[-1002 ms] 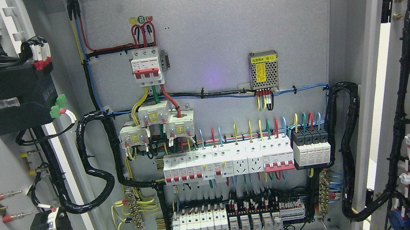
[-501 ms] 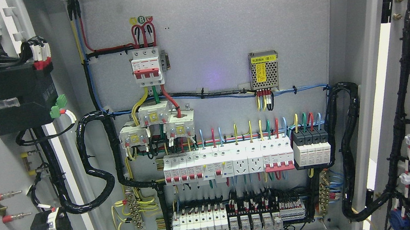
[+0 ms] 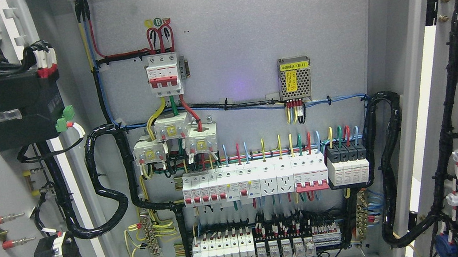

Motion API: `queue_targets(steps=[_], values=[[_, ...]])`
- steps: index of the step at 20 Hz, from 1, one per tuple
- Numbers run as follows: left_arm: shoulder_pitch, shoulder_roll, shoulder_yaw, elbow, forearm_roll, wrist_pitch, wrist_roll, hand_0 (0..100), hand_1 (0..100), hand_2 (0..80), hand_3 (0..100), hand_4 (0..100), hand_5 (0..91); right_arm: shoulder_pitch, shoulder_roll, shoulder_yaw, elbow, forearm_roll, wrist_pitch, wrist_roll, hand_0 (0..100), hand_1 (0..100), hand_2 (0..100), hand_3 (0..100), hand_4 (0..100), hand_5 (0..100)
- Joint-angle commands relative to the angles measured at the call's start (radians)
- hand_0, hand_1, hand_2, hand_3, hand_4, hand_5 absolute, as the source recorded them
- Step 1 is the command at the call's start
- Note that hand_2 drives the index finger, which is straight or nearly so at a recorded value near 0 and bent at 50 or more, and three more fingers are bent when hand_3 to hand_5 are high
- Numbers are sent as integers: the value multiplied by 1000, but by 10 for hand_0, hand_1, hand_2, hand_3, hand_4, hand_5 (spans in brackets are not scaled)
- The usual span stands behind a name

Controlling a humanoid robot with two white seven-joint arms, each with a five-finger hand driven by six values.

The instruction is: Open door with both hands

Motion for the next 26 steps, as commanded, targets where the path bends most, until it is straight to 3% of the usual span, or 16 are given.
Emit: queue_targets(steps=[1, 4, 11, 16, 22, 26], values=[[45, 109, -26, -488, 44, -3, -1, 0, 0, 0, 0, 31, 0, 145, -178, -119, -105, 12, -73, 1, 106, 0, 0, 0, 0, 0], [34, 132, -28, -534, 59, -35, -1, 0, 0, 0, 0, 31, 0, 214, -230, -165, -167, 12, -77, 6, 106, 0, 0, 0, 0, 0], [-29, 177, -28, -609, 61, -116, -1, 0, 0, 0, 0, 31, 0, 376, -304, -266, -265, 18, -149, 6, 106, 0, 0, 0, 0, 0], [-70, 197, -29, -632, 62, -216, -1, 0, 0, 0, 0, 31, 0, 468, -370, -317, -309, 39, -304, 7, 106, 0, 0, 0, 0, 0], [-57, 194, -20, -707, 59, -310, 2, 0, 0, 0, 0, 31, 0, 501, -400, -414, -322, 46, -424, 7, 106, 0, 0, 0, 0, 0], [-49, 188, -11, -741, 59, -383, 4, 0, 0, 0, 0, 31, 0, 501, -411, -472, -355, 46, -438, 7, 106, 0, 0, 0, 0, 0]])
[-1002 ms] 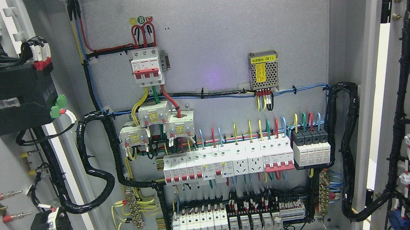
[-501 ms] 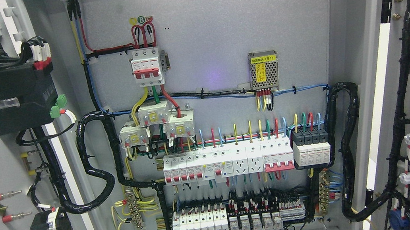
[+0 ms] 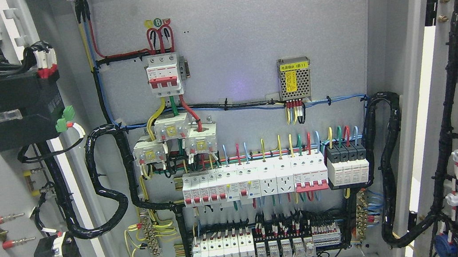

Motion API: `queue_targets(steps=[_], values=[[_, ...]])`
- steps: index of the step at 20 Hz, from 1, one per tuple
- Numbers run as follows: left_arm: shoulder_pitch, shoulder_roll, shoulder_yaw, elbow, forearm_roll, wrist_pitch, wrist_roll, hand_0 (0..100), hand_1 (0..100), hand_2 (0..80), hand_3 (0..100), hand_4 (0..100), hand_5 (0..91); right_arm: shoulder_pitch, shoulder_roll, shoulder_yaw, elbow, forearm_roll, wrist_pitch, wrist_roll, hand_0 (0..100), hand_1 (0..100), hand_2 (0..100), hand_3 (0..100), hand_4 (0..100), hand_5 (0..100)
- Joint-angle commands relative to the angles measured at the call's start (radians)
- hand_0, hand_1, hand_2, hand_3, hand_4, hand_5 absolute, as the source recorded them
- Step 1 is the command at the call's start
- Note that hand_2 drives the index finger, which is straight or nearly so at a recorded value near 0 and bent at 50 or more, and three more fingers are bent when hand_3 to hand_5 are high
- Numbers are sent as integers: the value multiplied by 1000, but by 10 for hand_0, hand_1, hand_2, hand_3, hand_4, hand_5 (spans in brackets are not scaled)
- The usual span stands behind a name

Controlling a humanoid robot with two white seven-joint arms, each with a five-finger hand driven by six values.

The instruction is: Open door with both hands

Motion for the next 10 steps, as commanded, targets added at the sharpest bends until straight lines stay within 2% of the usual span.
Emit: queue_targets(steps=[1, 3, 6, 10], values=[[4, 20, 14, -140, 0, -83, 7, 0, 0, 0, 0, 30, 0, 27, -89, -165, -97, 3, -17, -1, 106, 0, 0, 0, 0, 0], [12, 15, 34, -142, 0, -140, 9, 0, 0, 0, 0, 30, 0, 27, -103, -191, -114, 3, -26, -1, 106, 0, 0, 0, 0, 0], [24, 2, 65, -148, 0, -232, 12, 0, 0, 0, 0, 31, 0, 41, -106, -236, -143, 3, -49, -1, 106, 0, 0, 0, 0, 0], [24, -32, 122, -154, 1, -278, 12, 0, 0, 0, 0, 31, 0, 64, -122, -266, -153, 2, -78, -1, 106, 0, 0, 0, 0, 0]])
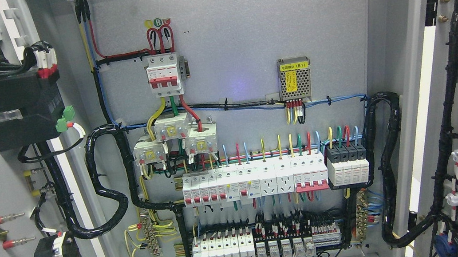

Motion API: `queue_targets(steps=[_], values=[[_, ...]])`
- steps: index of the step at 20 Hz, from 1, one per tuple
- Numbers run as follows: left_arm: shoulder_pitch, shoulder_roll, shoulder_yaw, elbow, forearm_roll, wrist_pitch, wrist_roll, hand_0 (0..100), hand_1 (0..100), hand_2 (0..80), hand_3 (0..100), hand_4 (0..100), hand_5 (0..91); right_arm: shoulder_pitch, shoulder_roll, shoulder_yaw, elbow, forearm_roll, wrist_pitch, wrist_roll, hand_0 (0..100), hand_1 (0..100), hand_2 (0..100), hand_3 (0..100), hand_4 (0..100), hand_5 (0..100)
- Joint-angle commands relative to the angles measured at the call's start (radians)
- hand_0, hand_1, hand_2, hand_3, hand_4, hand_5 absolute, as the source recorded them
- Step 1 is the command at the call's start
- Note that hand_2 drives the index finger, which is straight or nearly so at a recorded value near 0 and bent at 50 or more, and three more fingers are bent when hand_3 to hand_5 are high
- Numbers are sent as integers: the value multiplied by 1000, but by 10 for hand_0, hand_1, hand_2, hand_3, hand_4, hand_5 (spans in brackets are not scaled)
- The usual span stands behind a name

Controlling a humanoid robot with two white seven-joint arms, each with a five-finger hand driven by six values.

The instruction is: Open door with both hands

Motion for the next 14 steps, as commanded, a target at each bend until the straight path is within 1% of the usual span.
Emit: queue_targets(steps=[1, 3, 4, 7, 9, 11, 12, 14], values=[[7, -32, 94, -68, 4, -47, 0, 0, 0, 0, 0, 30, 0, 31, -58, -139, -71, -2, -37, -2, 106, 0, 0, 0, 0, 0], [5, -34, 117, -69, 30, -91, 2, 0, 0, 0, 0, 30, 0, 32, -59, -148, -63, -11, -35, -4, 106, 0, 0, 0, 0, 0], [5, -32, 131, -69, 41, -107, 3, 0, 0, 0, 0, 30, 0, 35, -65, -151, -56, -13, -34, -4, 106, 0, 0, 0, 0, 0], [-2, -31, 168, -69, 72, -133, 17, 0, 0, 0, 0, 29, 0, 37, -81, -168, -34, -16, -32, -4, 106, 0, 0, 0, 0, 0], [-3, -29, 188, -69, 95, -147, 17, 0, 0, 0, 0, 29, 0, 42, -92, -174, -31, -19, -32, -2, 107, 0, 0, 0, 0, 0], [-3, -29, 206, -69, 116, -158, 17, 0, 0, 0, 0, 29, 0, 43, -101, -179, -28, -86, -25, -2, 107, 0, 0, 0, 0, 0], [-3, -28, 216, -69, 130, -164, 19, 0, 0, 0, 0, 29, 0, 46, -111, -179, -26, -124, -20, -1, 107, 0, 0, 0, 0, 0], [-3, -23, 228, -69, 146, -171, 20, 0, 0, 0, 0, 30, 0, 51, -139, -187, -23, -149, -19, 1, 107, 0, 0, 0, 0, 0]])
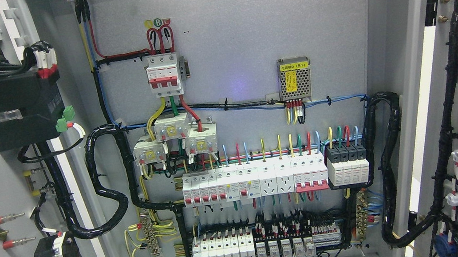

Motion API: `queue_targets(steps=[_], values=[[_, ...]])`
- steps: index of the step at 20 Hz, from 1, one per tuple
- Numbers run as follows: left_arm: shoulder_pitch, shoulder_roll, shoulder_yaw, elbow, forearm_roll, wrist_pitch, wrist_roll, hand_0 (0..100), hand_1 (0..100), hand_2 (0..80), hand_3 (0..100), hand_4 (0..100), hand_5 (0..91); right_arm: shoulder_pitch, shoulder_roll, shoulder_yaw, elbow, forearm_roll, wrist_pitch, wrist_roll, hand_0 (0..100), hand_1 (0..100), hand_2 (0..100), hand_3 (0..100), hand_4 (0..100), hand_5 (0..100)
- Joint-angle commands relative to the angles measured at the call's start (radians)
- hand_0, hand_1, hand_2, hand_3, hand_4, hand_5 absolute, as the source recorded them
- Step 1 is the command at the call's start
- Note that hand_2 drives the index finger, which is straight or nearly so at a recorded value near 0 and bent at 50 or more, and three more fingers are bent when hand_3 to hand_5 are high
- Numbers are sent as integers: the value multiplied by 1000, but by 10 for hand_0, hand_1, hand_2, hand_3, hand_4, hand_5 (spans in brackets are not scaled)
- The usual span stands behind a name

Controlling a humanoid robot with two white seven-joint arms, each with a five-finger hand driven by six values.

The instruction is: Open door with both hands

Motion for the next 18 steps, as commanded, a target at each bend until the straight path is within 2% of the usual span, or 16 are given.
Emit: queue_targets(steps=[1, 6, 13, 18], values=[[-1, -2, 110, -20, 58, -99, 2, 0, 0, 0, 0, 30, 0, 12, -78, -71, 5, -82, -15, 3, 107, 0, 0, 0, 0, 0], [8, 7, 127, -20, 78, -178, 3, 0, 0, 0, 0, 30, 0, 29, -83, -70, 6, -116, -9, 5, 107, 0, 0, 0, 0, 0], [9, 32, 182, -20, 141, -180, 3, 0, 0, 0, 0, 31, 0, 33, -83, -68, 34, -145, 4, 6, 107, 0, 0, 0, 0, 0], [12, 42, 225, -18, 181, -181, 3, 0, 0, 0, 0, 31, 0, 38, -100, -75, 37, -235, 36, 6, 107, 0, 0, 0, 0, 0]])
